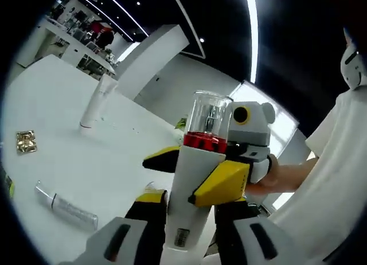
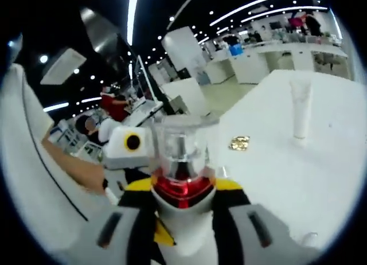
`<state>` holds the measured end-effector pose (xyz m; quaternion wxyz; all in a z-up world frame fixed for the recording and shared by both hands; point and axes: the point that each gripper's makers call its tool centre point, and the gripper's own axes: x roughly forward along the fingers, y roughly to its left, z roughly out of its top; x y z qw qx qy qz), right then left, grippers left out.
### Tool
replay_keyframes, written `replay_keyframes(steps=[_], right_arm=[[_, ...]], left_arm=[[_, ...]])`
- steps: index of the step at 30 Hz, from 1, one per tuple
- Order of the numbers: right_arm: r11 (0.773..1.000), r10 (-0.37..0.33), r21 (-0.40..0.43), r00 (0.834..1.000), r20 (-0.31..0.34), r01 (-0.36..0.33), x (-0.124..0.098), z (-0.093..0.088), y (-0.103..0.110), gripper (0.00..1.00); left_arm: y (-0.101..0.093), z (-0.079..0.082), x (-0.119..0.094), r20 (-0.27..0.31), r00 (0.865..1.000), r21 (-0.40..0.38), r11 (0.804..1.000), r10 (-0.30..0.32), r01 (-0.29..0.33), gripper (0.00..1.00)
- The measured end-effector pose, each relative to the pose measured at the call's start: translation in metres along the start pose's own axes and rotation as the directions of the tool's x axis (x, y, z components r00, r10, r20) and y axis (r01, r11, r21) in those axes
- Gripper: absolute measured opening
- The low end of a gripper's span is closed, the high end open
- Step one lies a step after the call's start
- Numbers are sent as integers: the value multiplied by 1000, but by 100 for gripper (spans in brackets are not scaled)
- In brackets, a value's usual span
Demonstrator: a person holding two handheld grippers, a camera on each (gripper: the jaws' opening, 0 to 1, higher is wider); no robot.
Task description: Arrange the skincare products in the storage area until every visible bottle or jar stands upright without overlapping.
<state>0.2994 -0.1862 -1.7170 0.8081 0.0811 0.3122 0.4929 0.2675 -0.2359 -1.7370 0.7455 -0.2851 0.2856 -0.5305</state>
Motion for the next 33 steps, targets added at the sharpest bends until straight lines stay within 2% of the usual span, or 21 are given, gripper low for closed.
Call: replay_keyframes(steps=[11,16,30,33], right_arm=[[998,-61,-8,998,35,61,-8,9,-26,35],[996,-86,-15,995,50,86,-13,14,-42,35],[985,-166,-31,984,58,168,-28,25,-90,35],[980,-194,-31,979,61,196,-33,29,-108,35]], left_arm=[[16,-3,2,-34,998,2,998,55,-55,39],[24,-7,1,-44,994,8,995,101,-100,51],[36,-9,4,-46,991,-17,991,128,-129,52],[39,-6,7,-41,991,-23,991,130,-131,52]])
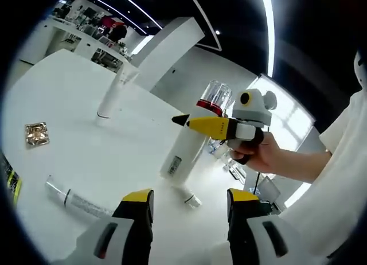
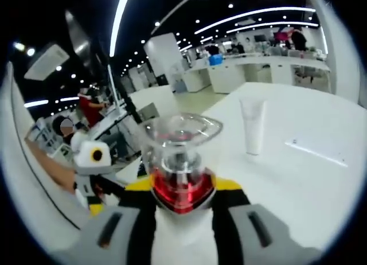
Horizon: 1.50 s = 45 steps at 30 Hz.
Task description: Arrange the skincare products in the storage area until every visible bottle or jar stands upright without overlapping.
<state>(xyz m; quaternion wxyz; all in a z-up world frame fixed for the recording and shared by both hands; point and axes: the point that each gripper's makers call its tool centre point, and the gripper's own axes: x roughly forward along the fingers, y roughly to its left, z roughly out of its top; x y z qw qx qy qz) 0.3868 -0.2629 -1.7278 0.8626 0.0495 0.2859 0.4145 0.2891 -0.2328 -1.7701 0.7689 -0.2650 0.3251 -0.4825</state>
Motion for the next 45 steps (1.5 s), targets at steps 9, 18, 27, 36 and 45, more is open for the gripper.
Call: replay_keyframes(steps=[9,18,27,36,45], right_arm=[[996,-75,-57,997,10,75,12,13,-43,35],[989,-126,-73,992,6,126,25,15,-78,35],[980,-165,-111,986,-8,163,42,12,-114,35],[972,-178,-164,984,-28,171,56,22,-143,35],[960,-169,-233,985,-30,158,67,44,-170,35]], left_arm=[[11,7,-1,8,1000,-15,1000,26,-26,52],[23,12,1,11,999,-40,998,47,-46,52],[37,17,-6,16,996,-64,995,83,-82,52],[45,16,-9,11,994,-84,990,112,-111,51],[50,16,-4,-2,993,-94,989,115,-115,50]])
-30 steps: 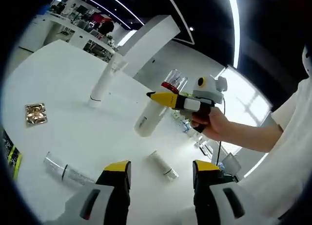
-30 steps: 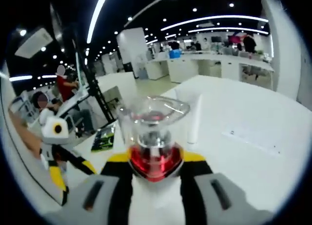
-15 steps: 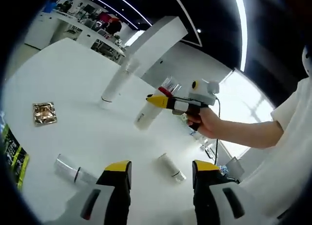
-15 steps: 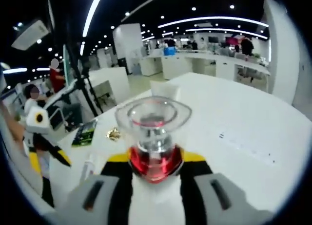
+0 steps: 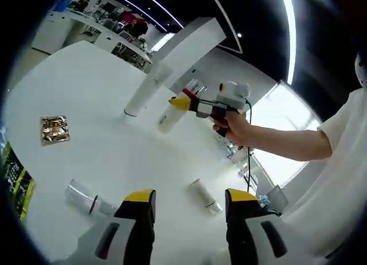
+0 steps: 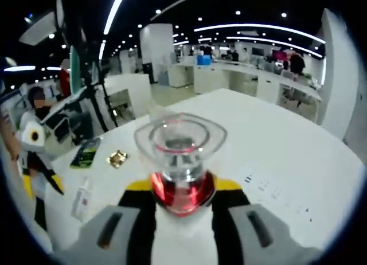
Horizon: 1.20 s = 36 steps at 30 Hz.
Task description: Arrange the skincare products in the storage area until every visible bottle or jar stands upright without overlapping.
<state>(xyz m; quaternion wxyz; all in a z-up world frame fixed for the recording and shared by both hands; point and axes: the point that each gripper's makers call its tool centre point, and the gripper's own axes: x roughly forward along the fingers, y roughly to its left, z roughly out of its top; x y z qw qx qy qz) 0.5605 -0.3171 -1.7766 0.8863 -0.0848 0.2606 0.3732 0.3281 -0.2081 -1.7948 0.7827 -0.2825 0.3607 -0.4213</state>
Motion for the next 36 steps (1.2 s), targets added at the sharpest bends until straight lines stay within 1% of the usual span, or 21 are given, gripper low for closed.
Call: replay_keyframes(steps=[4,7,11,17,23,28,34,36], right_arm=[[1000,-2,-8,1000,-9,2,7,2,-15,35],[1000,-4,-8,1000,-11,3,11,3,-21,35],[1000,5,12,1000,-5,-5,16,3,-28,35],[1000,28,-7,999,-17,-28,25,-6,-24,35],[998,51,-21,999,-14,-52,32,-12,-20,35],[998,60,-2,998,-5,-60,38,-17,-19,35],[997,75,-14,997,-8,-75,40,-27,-14,35],[997,81,-19,997,9,-81,39,-28,-13,35]], left_arm=[[4,1,-1,-6,1000,14,1000,10,-10,47],[6,2,-2,-4,1000,6,1000,15,-15,47],[9,2,-4,-3,1000,-2,1000,27,-27,47],[12,2,-5,-7,999,-10,999,41,-41,47],[15,-1,-7,-10,998,-13,998,59,-59,47],[18,-1,-9,-6,997,-3,997,72,-72,47],[20,2,-9,4,997,-10,997,83,-83,47],[20,2,-8,4,996,-9,996,84,-84,47]])
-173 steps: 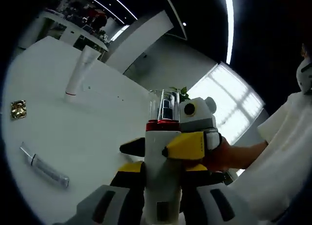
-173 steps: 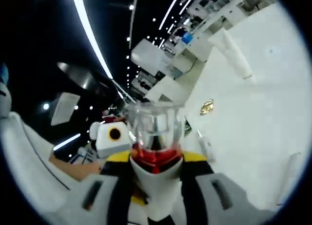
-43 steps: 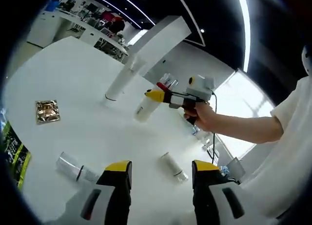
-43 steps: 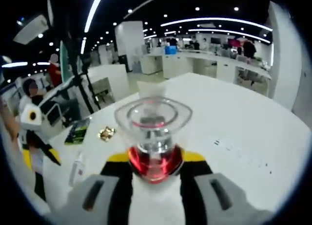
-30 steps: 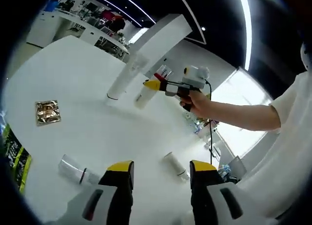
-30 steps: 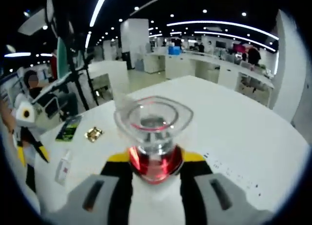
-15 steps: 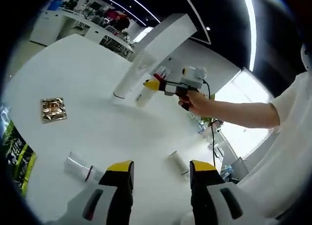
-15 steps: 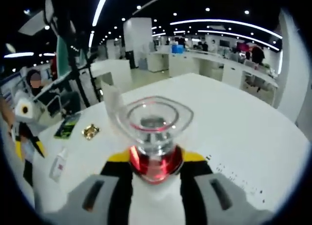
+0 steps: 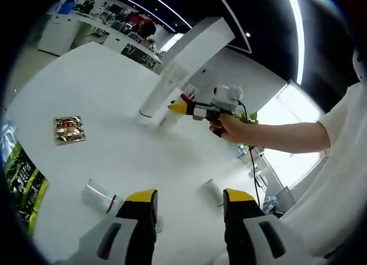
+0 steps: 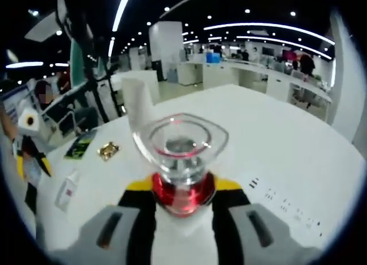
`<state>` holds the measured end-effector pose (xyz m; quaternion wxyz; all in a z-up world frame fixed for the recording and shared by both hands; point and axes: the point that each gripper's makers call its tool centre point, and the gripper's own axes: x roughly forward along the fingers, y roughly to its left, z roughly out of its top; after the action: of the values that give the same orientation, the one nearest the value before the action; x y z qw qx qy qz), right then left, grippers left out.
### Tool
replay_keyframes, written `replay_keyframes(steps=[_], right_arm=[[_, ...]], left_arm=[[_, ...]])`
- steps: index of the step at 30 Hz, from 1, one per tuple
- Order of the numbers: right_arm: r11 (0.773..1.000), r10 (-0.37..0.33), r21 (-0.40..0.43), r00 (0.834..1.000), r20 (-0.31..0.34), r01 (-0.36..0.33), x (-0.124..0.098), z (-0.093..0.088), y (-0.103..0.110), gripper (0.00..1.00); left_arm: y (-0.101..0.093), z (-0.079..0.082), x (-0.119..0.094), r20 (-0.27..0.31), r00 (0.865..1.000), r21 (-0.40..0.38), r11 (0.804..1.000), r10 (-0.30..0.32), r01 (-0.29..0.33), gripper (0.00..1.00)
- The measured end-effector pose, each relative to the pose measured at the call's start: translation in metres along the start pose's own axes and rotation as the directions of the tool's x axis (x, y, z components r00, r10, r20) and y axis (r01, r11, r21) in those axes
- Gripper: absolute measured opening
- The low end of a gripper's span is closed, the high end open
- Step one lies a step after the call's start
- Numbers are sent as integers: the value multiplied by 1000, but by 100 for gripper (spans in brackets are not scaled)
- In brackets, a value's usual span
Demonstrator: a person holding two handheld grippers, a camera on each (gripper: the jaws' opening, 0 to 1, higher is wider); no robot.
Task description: Arrange the skincare products in the storage area until every visible bottle or jar stands upright without overlapping.
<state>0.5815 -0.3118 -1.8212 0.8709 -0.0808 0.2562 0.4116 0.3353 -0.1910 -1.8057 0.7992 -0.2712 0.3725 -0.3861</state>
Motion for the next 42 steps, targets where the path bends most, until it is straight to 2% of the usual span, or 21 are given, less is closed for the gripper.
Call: replay_keyframes(steps=[6,11,13,17,20,23,27,32,35,38,39,41,42], right_arm=[[1000,-2,-19,999,34,2,0,1,2,36],[1000,-15,-2,998,56,15,1,2,2,37],[1000,-7,26,999,40,6,1,0,3,38],[1000,-1,25,999,33,0,1,1,6,39],[999,-5,53,999,32,3,0,1,5,44],[998,-11,55,1000,-2,12,-5,-8,4,47],[999,-15,48,1000,-12,16,-15,-11,6,50],[999,-15,44,1000,18,14,-33,10,4,57],[999,-6,36,998,56,4,-48,34,3,60],[1000,-8,-29,995,100,11,-64,67,5,60],[1000,-6,-25,988,153,10,-69,83,7,60],[1000,19,2,989,146,-19,-72,89,12,53],[999,40,26,993,110,-43,-73,89,16,50]], left_arm=[[-1,0,1,-4,1000,6,1000,0,0,47],[-2,1,1,4,1000,2,1000,1,-1,47],[-2,0,1,-1,1000,4,1000,2,-2,47],[-2,-1,0,-1,1000,6,1000,3,-3,47],[-2,-1,-1,2,1000,6,1000,3,-3,47],[-2,-1,0,5,1000,6,1000,2,-3,47],[-4,-3,2,5,1000,7,1000,-2,1,47],[-7,-3,4,3,1000,14,1000,-12,12,47],[-9,-3,4,4,1000,22,1000,-19,19,47],[-12,-3,0,10,1000,34,999,-23,22,47],[-13,-3,-1,13,1000,37,999,-24,23,47],[-15,-3,-4,19,1000,43,999,-24,23,47],[-17,-3,-7,23,999,48,999,-23,22,47]])
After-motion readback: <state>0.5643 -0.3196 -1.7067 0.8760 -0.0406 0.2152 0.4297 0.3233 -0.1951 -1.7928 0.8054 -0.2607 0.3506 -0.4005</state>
